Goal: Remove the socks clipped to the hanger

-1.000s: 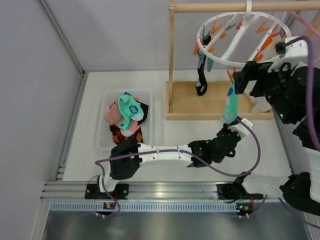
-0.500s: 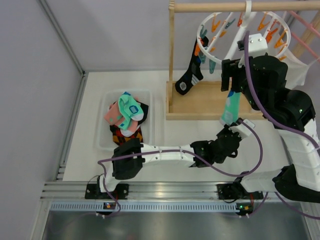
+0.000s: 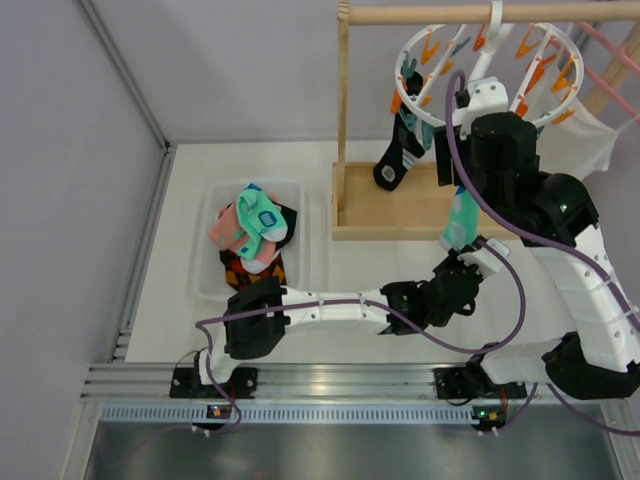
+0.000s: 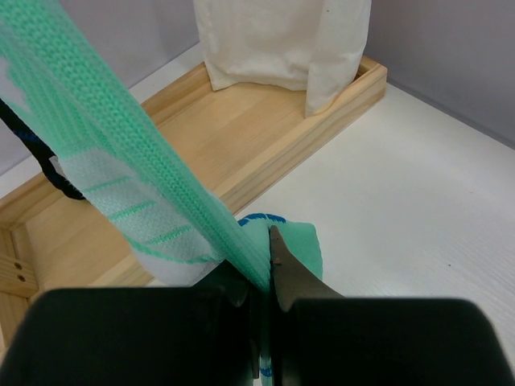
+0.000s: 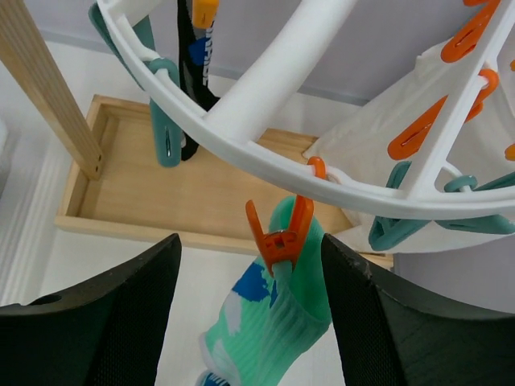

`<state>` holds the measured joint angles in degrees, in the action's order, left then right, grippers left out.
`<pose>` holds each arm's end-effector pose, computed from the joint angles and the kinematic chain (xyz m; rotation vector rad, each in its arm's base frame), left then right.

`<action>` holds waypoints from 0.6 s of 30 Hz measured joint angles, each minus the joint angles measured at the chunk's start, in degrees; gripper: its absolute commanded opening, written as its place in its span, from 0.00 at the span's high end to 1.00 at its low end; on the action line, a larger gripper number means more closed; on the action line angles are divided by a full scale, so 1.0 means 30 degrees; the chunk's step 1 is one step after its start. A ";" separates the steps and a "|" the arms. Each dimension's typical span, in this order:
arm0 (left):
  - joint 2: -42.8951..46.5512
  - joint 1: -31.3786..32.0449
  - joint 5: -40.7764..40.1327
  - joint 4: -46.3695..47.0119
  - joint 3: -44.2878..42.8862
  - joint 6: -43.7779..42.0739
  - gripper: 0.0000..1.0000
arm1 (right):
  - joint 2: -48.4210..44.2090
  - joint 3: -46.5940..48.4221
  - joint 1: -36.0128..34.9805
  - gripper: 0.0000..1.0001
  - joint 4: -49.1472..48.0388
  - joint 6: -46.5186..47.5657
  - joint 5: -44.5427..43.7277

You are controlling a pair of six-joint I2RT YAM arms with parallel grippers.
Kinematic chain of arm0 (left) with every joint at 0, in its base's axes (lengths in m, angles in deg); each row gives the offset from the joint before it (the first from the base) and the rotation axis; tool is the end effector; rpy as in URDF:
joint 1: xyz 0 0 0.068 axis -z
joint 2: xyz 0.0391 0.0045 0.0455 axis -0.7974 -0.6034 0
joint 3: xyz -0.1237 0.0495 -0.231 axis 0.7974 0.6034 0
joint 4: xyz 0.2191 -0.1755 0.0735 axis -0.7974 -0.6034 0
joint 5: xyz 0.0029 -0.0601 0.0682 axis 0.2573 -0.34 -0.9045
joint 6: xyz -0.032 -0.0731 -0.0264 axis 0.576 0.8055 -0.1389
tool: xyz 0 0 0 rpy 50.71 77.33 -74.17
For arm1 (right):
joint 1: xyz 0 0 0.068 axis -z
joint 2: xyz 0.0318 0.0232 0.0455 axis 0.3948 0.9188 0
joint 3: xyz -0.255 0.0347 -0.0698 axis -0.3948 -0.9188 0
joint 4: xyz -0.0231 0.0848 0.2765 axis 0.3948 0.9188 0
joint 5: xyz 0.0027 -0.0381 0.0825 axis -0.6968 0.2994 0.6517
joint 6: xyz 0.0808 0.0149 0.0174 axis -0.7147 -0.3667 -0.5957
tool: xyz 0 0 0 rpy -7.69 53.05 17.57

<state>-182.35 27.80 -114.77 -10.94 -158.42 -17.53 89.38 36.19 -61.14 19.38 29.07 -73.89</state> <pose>0.1389 -0.5320 0.2751 0.6735 1.5650 -0.3448 0.2308 0.1253 0.5174 -0.2154 1.8880 -0.1565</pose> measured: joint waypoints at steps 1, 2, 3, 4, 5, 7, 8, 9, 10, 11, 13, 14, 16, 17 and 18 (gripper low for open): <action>0.0000 0.0000 0.0007 0.0000 0.0000 0.0000 1.00 | -0.0007 -0.0095 0.0124 0.33 -0.0138 0.0138 -0.0044; 0.0000 0.0000 0.0007 0.0000 0.0000 0.0000 1.00 | -0.0007 -0.0204 0.0233 0.33 -0.0284 0.0262 -0.0058; 0.0000 0.0000 0.0015 0.0000 0.0000 0.0000 1.00 | -0.0022 -0.0350 0.0364 0.34 -0.0495 0.0357 -0.0051; 0.0000 0.0000 0.0022 0.0000 0.0000 0.0000 1.00 | -0.0015 -0.0488 0.0495 0.34 -0.0648 0.0444 -0.0015; 0.0000 0.0000 0.0036 0.0000 0.0000 0.0000 1.00 | 0.0000 -0.0670 0.0692 0.34 -0.0852 0.0510 0.0073; 0.0000 0.0000 0.0102 -0.0007 0.0000 0.0015 1.00 | 0.0036 -0.0947 0.1071 0.36 -0.1166 0.0670 0.0248; 0.0000 0.0000 0.0146 -0.0007 0.0000 0.0015 1.00 | 0.0058 -0.1013 0.1202 0.37 -0.1268 0.0699 0.0328; 0.0000 0.0000 0.0160 -0.0007 0.0000 0.0022 1.00 | 0.0080 -0.1115 0.1333 0.38 -0.1435 0.0772 0.0430; 0.0000 0.0000 0.0175 -0.0007 0.0000 0.0036 1.00 | 0.0117 -0.1195 0.1435 0.38 -0.1625 0.0831 0.0481; 0.0000 0.0000 0.0226 -0.0007 0.0000 0.0051 1.00 | 0.0146 -0.1319 0.1515 0.40 -0.1931 0.0852 0.0619; 0.0000 0.0000 0.0248 -0.0007 0.0000 0.0066 1.00 | 0.0138 -0.1574 0.1705 0.45 -0.2368 0.0925 0.0794; 0.0000 0.0000 0.0299 -0.0007 0.0000 0.0073 1.00 | 0.0117 -0.1705 0.1734 0.47 -0.2514 0.0991 0.0845; 0.0000 0.0000 0.0321 -0.0007 0.0000 0.0073 1.00 | 0.0066 -0.2120 0.1778 0.52 -0.2980 0.1064 0.0933; 0.0000 0.0000 0.0372 -0.0007 0.0000 0.0080 1.00 | 0.0066 -0.2295 0.1792 0.58 -0.3206 0.1137 0.0962; 0.0000 0.0000 0.0372 -0.0007 0.0000 0.0080 1.00 | 0.0066 -0.2426 0.1814 0.62 -0.3381 0.1158 0.0976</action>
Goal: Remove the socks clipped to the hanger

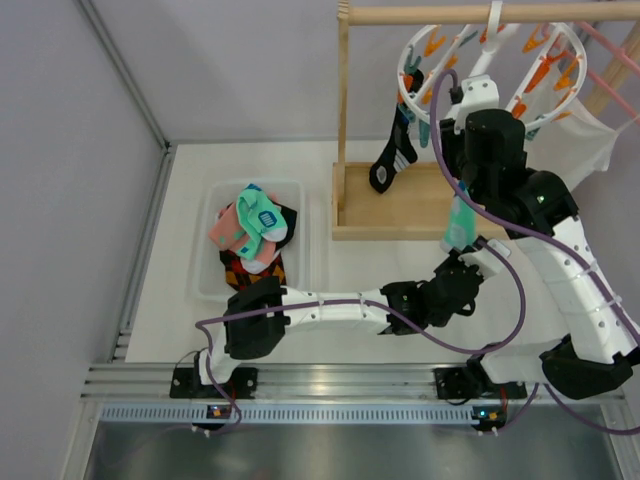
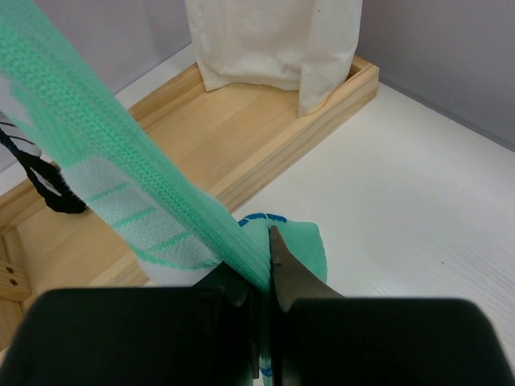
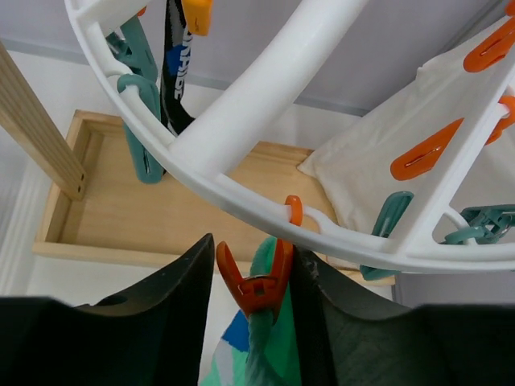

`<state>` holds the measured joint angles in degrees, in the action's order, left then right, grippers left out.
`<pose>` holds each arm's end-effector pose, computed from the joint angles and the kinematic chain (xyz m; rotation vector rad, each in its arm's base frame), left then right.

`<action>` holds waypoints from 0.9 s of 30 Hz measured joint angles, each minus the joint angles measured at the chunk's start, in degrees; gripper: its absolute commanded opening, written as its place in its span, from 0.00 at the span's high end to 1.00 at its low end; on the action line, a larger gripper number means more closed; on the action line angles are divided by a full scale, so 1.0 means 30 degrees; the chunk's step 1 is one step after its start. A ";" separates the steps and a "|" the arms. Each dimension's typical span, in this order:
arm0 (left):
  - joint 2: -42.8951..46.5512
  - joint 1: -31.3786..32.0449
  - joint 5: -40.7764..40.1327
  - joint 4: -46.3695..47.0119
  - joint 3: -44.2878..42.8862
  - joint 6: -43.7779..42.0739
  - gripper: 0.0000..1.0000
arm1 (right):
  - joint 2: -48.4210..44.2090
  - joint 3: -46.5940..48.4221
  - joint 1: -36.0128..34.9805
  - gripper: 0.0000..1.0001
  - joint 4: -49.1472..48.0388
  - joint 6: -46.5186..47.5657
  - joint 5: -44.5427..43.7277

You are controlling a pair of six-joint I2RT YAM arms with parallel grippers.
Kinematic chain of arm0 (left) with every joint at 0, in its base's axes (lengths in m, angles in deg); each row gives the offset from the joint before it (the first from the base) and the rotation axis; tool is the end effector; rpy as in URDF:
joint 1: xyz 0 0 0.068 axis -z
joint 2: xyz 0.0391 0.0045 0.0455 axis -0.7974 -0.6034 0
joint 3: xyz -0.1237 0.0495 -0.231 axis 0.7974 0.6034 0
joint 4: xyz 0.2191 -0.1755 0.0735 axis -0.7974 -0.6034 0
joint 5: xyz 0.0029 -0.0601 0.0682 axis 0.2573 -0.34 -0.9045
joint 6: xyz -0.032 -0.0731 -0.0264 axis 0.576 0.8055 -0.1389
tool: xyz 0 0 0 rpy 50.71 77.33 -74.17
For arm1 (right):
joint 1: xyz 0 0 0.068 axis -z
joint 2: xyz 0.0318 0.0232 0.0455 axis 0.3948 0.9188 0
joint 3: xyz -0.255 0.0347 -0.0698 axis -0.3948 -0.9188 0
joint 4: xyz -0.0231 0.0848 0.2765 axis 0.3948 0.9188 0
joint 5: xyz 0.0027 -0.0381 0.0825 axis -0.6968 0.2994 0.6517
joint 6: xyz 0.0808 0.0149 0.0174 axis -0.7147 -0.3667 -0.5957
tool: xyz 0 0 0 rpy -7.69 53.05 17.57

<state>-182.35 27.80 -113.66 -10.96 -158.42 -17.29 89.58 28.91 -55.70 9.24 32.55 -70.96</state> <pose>0.1380 -0.5331 0.2749 0.6852 1.5641 -0.3635 0.2660 0.1220 0.4963 -0.1959 1.8652 -0.1926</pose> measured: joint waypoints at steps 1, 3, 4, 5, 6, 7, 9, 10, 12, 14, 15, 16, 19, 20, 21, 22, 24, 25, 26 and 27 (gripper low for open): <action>0.0000 0.0000 0.0015 -0.0007 0.0000 0.0000 1.00 | 0.0000 -0.0117 0.0029 0.66 -0.0109 0.0029 -0.0007; 0.0000 0.0000 0.0007 -0.0007 0.0000 0.0000 1.00 | 0.0000 -0.0226 0.0109 0.78 -0.0408 0.0044 0.0007; 0.0000 -0.0007 0.0015 -0.0007 0.0000 0.0007 1.00 | -0.0015 -0.0291 0.0146 0.81 -0.0517 0.0080 -0.0036; 0.0000 0.0000 0.0022 -0.0007 0.0000 0.0000 1.00 | -0.0015 -0.0306 0.0160 0.81 -0.0678 0.0015 -0.0058; 0.0000 0.0000 0.0066 -0.0029 0.0000 0.0000 1.00 | -0.0015 -0.0328 0.0160 0.81 -0.0831 -0.0036 -0.0066; 0.0000 0.0007 0.0080 -0.0073 0.0000 0.0000 1.00 | -0.0051 -0.0415 0.0160 0.81 -0.0903 -0.0051 -0.0058; 0.0000 0.0022 0.0087 -0.0131 0.0007 0.0000 1.00 | -0.0117 -0.0539 0.0168 0.82 -0.1005 -0.0058 -0.0044; 0.0000 0.0022 0.0095 -0.0138 0.0022 0.0000 1.00 | -0.0124 -0.0539 0.0168 0.82 -0.1013 -0.0058 -0.0051; 0.0000 0.0015 0.0124 -0.0138 0.0160 0.0036 1.00 | -0.0146 -0.0539 0.0168 0.82 -0.1064 -0.0073 0.0000; 0.0007 0.0015 0.0124 -0.0146 0.0423 0.0095 1.00 | -0.0219 -0.0576 0.0175 0.82 -0.1093 -0.0138 0.0015; 0.0036 0.0015 0.0117 -0.0160 0.0663 0.0160 1.00 | -0.0262 -0.0641 0.0182 0.82 -0.1158 -0.0197 0.0015; 0.0124 0.0015 0.0095 -0.0204 0.0998 0.0248 1.00 | -0.0321 -0.0678 0.0189 0.81 -0.1158 -0.0226 0.0095; 0.0889 -0.0036 0.0102 -0.0678 0.2528 0.0860 1.00 | -0.0466 -0.0816 0.0393 0.78 -0.1290 -0.0386 0.0597; 0.1348 -0.0109 0.0087 -0.0787 0.3279 0.1202 1.00 | -0.0532 -0.0903 0.0532 0.76 -0.1370 -0.0423 0.0925; 0.1909 -0.0175 0.0080 -0.1049 0.4029 0.1559 1.00 | -0.0619 -0.0984 0.0663 0.72 -0.1406 -0.0539 0.1166; 0.2492 -0.0291 0.0080 -0.1282 0.4787 0.1894 1.00 | -0.0699 -0.1042 0.0794 0.70 -0.1435 -0.0648 0.1341; 0.3934 -0.0670 0.0007 -0.1887 0.6200 0.2696 1.00 | -0.0889 -0.1129 0.1093 0.68 -0.1457 -0.0903 0.1989; 0.4758 -0.0947 0.0000 -0.2295 0.6849 0.3133 1.00 | -0.1035 -0.1195 0.1224 0.67 -0.1501 -0.1027 0.2295; 0.5588 -0.1268 -0.0058 -0.2659 0.7446 0.3628 1.00 | -0.1202 -0.1304 0.1348 0.66 -0.1566 -0.1093 0.2586; 0.6564 -0.1639 -0.0124 -0.3235 0.7949 0.4095 1.00 | -0.1479 -0.1457 0.1552 0.65 -0.1610 -0.1239 0.2973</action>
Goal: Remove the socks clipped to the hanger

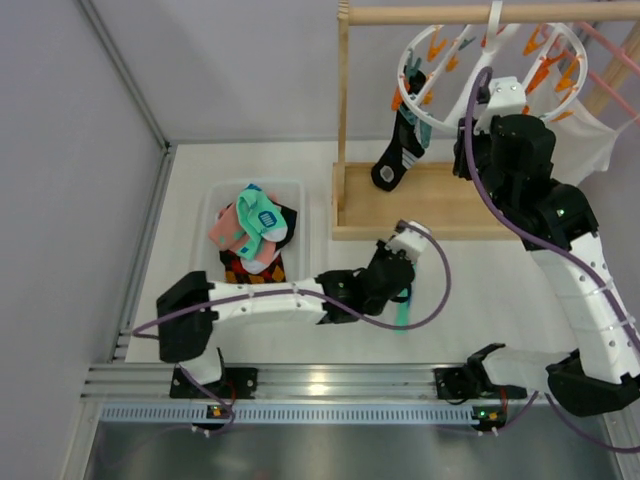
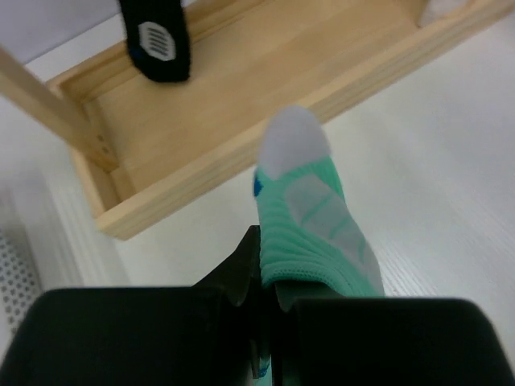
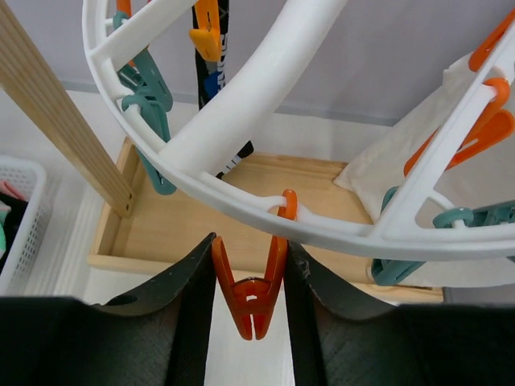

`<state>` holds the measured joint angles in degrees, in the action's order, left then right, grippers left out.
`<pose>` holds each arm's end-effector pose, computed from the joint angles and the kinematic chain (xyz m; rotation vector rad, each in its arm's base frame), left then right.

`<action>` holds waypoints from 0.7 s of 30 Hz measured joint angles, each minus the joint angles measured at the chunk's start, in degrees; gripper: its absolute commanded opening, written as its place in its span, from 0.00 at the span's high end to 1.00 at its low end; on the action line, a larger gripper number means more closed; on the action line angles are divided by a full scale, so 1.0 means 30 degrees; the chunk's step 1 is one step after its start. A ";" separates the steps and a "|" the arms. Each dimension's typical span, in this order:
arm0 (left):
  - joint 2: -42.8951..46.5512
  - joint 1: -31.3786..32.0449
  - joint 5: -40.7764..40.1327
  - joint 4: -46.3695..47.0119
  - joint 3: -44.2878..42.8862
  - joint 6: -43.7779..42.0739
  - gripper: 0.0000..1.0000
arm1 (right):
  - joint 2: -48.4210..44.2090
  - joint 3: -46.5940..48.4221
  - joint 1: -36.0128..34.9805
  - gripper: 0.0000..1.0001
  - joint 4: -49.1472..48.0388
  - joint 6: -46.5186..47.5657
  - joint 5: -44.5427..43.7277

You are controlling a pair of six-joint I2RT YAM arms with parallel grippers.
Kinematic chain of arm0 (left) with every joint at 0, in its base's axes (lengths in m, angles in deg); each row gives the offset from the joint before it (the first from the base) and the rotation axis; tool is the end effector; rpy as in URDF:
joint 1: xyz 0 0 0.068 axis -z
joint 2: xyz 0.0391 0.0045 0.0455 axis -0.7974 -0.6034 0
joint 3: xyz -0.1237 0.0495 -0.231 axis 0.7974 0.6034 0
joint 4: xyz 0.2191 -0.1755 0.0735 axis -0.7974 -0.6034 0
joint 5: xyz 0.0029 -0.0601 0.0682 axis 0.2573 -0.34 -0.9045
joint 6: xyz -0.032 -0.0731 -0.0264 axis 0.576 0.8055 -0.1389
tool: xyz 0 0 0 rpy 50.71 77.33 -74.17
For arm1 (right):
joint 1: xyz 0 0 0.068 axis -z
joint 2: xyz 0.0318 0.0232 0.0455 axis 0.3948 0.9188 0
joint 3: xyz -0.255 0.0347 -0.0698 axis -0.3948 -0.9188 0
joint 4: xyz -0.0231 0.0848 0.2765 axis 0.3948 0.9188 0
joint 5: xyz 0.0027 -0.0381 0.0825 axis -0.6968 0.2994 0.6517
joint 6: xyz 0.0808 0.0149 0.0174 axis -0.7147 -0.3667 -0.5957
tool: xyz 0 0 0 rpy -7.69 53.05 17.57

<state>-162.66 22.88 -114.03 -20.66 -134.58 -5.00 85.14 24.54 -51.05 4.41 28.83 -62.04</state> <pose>0.1599 -0.4258 0.2538 0.6048 1.7755 -0.2753 0.2612 0.1041 0.4998 -0.1343 1.8158 -0.0257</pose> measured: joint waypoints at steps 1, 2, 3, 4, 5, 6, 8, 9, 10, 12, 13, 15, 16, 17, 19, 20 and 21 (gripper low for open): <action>0.0896 -0.0408 -0.0102 -0.0437 0.0401 0.0415 1.00 | -0.0204 -0.0138 0.0146 0.64 -0.0058 -0.0080 0.0197; 0.1865 -0.0831 -0.0204 -0.0765 0.0831 0.0882 1.00 | -0.0488 -0.0342 0.0342 0.61 -0.0153 -0.0175 0.0393; 0.2900 -0.1246 -0.0401 -0.1231 0.1231 0.1319 1.00 | -0.0780 -0.0510 0.0517 0.59 -0.0277 -0.0240 0.0568; 0.3876 -0.1719 -0.0539 -0.1698 0.1559 0.1741 1.00 | -0.1027 -0.0648 0.0707 0.59 -0.0372 -0.0321 0.0758; 0.4765 -0.2113 -0.0641 -0.2040 0.1880 0.2157 1.00 | -0.1297 -0.0794 0.0882 0.57 -0.0466 -0.0350 0.0933; 0.5625 -0.2521 -0.0729 -0.2368 0.2193 0.2572 1.00 | -0.1559 -0.0903 0.1078 0.52 -0.0503 -0.0437 0.1093; 0.7300 -0.3446 -0.0801 -0.3191 0.2798 0.3373 1.00 | -0.2025 -0.1107 0.1421 0.48 -0.0554 -0.0568 0.1348; 0.7963 -0.3883 -0.0809 -0.3519 0.3075 0.3665 1.00 | -0.2237 -0.1195 0.1603 0.46 -0.0605 -0.0605 0.1421; 0.8568 -0.4444 -0.0816 -0.3883 0.3293 0.3949 1.00 | -0.2441 -0.1246 0.1741 0.45 -0.0634 -0.0641 0.1530; 0.9449 -0.5508 -0.0801 -0.4685 0.3541 0.4415 1.00 | -0.2783 -0.1392 0.1945 0.37 -0.0765 -0.0692 0.1639; 0.9734 -0.6062 -0.0809 -0.5085 0.3570 0.4590 1.00 | -0.2907 -0.1457 0.1982 0.34 -0.0794 -0.0750 0.1705; 1.0076 -0.7060 -0.0525 -0.5712 0.3570 0.4918 1.00 | -0.3075 -0.1545 0.1989 0.24 -0.0809 -0.0845 0.1865; 1.0193 -0.7766 -0.0306 -0.5996 0.3570 0.5042 1.00 | -0.3162 -0.1661 0.1989 0.22 -0.0794 -0.0860 0.1989; 1.0258 -0.8415 -0.0058 -0.6302 0.3570 0.5187 1.00 | -0.3322 -0.1872 0.1989 0.20 -0.0780 -0.0918 0.2186; 1.0302 -0.9792 0.0546 -0.6885 0.3570 0.5457 1.00 | -0.3599 -0.2237 0.2018 0.15 -0.0699 -0.0998 0.2463; 1.0295 -1.0601 0.0962 -0.7184 0.3555 0.5559 1.00 | -0.3803 -0.2484 0.2033 0.14 -0.0670 -0.1035 0.2594; 1.0287 -1.1380 0.1421 -0.7512 0.3548 0.5654 1.00 | -0.4036 -0.2674 0.2047 0.13 -0.0605 -0.1056 0.2681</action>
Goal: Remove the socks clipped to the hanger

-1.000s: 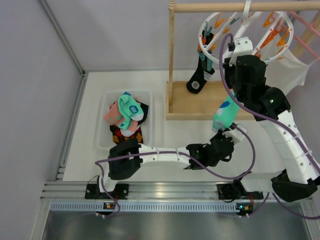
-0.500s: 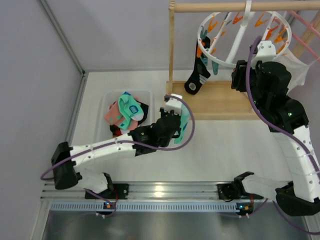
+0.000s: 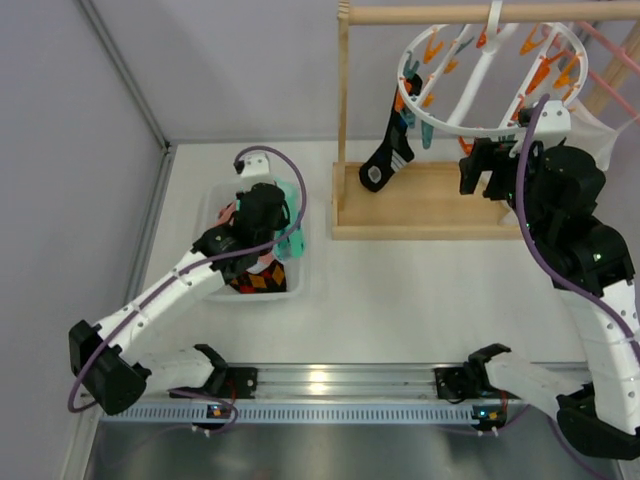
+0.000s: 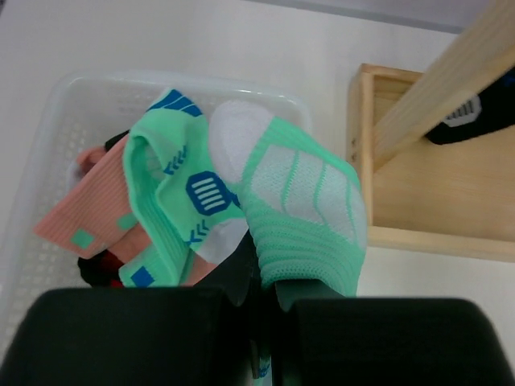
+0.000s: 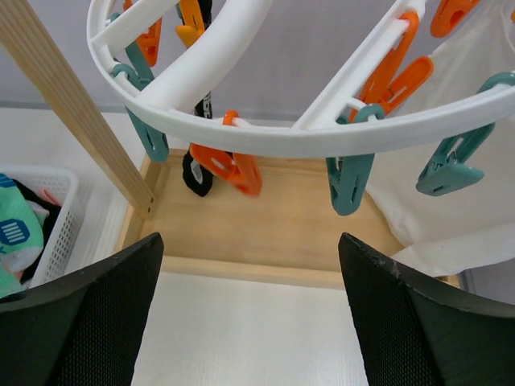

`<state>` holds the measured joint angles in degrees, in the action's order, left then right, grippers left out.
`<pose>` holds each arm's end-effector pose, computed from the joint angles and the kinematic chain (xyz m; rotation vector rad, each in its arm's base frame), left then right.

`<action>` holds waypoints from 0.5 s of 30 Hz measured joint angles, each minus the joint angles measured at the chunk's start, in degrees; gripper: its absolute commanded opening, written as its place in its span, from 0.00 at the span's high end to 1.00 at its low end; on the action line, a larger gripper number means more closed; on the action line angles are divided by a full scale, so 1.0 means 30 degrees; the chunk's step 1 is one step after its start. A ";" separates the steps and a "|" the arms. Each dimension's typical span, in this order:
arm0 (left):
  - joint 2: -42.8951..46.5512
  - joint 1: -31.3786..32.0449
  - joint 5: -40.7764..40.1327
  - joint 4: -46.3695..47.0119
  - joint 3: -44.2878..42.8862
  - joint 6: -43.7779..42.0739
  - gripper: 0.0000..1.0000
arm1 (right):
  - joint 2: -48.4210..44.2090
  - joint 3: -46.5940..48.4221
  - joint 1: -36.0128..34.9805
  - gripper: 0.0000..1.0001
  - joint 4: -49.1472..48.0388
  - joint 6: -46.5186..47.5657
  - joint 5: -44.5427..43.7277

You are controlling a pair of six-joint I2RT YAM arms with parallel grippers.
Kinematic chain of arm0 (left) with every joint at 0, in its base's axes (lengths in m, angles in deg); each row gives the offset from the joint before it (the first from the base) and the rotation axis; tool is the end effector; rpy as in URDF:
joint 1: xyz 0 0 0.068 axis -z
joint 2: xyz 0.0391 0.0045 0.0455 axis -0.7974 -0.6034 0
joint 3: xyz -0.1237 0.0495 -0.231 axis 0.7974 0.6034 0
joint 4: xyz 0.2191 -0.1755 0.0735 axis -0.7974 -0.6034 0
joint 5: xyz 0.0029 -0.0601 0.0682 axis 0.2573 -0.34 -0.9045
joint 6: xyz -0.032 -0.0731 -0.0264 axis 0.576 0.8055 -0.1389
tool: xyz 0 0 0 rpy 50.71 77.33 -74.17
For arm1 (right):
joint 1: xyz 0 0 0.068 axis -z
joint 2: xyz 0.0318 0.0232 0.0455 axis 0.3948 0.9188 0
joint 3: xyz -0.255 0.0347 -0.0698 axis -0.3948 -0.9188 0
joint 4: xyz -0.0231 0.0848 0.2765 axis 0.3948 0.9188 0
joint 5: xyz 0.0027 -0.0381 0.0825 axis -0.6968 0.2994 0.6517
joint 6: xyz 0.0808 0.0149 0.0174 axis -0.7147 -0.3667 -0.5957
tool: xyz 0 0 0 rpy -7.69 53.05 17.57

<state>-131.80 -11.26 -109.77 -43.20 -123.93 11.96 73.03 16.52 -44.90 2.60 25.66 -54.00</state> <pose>0.2712 -0.1793 0.3308 -0.1568 1.9124 -0.1070 0.2156 0.0641 0.5039 -0.0604 1.7349 0.0943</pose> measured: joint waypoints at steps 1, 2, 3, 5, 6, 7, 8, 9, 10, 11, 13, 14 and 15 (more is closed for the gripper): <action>-0.0015 -0.0765 0.0357 -0.0291 -0.0036 0.0080 1.00 | -0.0204 -0.0175 0.0015 0.13 0.0015 -0.0007 0.0029; -0.0066 -0.1588 0.0736 -0.0612 -0.0146 0.0168 1.00 | -0.0474 -0.0379 0.0022 0.13 0.0066 -0.0051 0.0058; -0.0182 -0.2317 0.1049 -0.0903 -0.0321 0.0255 1.00 | -0.0794 -0.0568 0.0029 0.12 0.0124 -0.0073 0.0051; -0.0488 -0.3541 0.1494 -0.1209 -0.0670 0.0379 1.00 | -0.1341 -0.0823 0.0029 0.12 0.0240 -0.0087 -0.0007; -0.0699 -0.4116 0.1792 -0.1384 -0.0882 0.0444 1.00 | -0.1617 -0.0925 0.0029 0.11 0.0240 -0.0102 -0.0044; -0.0889 -0.4459 0.2018 -0.1457 -0.1005 0.0495 1.00 | -0.1851 -0.1020 0.0029 0.11 0.0240 -0.0109 -0.0087; -0.1129 -0.4801 0.2251 -0.1596 -0.1166 0.0561 1.00 | -0.2040 -0.1107 0.0044 0.11 0.0248 -0.0117 -0.0109; -0.1406 -0.5064 0.2514 -0.1668 -0.1290 0.0619 1.00 | -0.2266 -0.1260 0.0051 0.11 0.0240 -0.0124 -0.0160; -0.1705 -0.5297 0.2718 -0.1719 -0.1384 0.0663 1.00 | -0.2419 -0.1384 0.0058 0.10 0.0255 -0.0124 -0.0175; -0.2055 -0.5530 0.2914 -0.1807 -0.1472 0.0721 1.00 | -0.2586 -0.1501 0.0066 0.10 0.0248 -0.0124 -0.0204; -0.2805 -0.5894 0.3133 -0.1843 -0.1545 0.0845 1.00 | -0.2776 -0.1661 0.0073 0.10 0.0262 -0.0131 -0.0226; -0.3104 -0.6011 0.3133 -0.1909 -0.1545 0.0867 0.99 | -0.2776 -0.1698 0.0087 0.10 0.0277 -0.0131 -0.0226; -0.3526 -0.6156 0.3060 -0.2011 -0.1545 0.0911 0.98 | -0.2783 -0.1792 0.0102 0.10 0.0226 -0.0131 -0.0226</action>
<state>-142.38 -29.73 -100.59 -49.23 -128.57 14.69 64.68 11.14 -44.60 3.27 25.27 -54.67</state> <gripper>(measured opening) 0.026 0.898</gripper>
